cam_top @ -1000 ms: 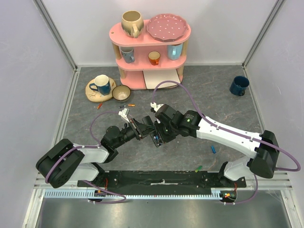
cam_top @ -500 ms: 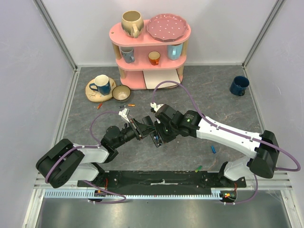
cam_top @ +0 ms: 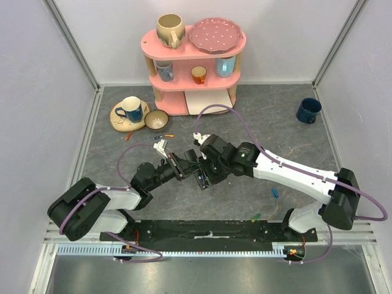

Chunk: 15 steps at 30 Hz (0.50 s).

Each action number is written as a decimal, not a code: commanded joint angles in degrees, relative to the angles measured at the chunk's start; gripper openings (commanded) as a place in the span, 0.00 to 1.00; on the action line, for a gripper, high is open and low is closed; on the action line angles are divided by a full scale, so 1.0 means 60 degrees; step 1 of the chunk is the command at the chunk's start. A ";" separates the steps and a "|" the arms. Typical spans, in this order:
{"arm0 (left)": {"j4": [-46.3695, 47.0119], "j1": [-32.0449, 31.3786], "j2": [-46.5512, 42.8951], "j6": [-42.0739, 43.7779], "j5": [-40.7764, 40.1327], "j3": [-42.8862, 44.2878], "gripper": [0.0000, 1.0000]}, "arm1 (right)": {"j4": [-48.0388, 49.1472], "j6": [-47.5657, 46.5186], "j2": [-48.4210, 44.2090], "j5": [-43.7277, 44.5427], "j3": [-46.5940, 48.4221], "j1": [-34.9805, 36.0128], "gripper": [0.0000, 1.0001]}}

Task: Load the batteries into the remote control
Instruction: Load the battery into the remote control.

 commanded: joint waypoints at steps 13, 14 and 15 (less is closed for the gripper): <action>0.1527 -0.0253 -0.0034 -0.0653 0.0739 0.0351 0.02 | 0.0521 -0.0227 -0.0072 0.0181 0.0057 -0.0141 0.43; 0.1527 -0.0253 -0.0020 -0.0653 0.0725 0.0351 0.02 | 0.0536 -0.0213 -0.0086 0.0180 0.0057 -0.0140 0.44; 0.1498 -0.0253 -0.0005 -0.0653 0.0725 0.0366 0.02 | 0.0565 -0.0213 -0.0101 0.0180 0.0057 -0.0140 0.45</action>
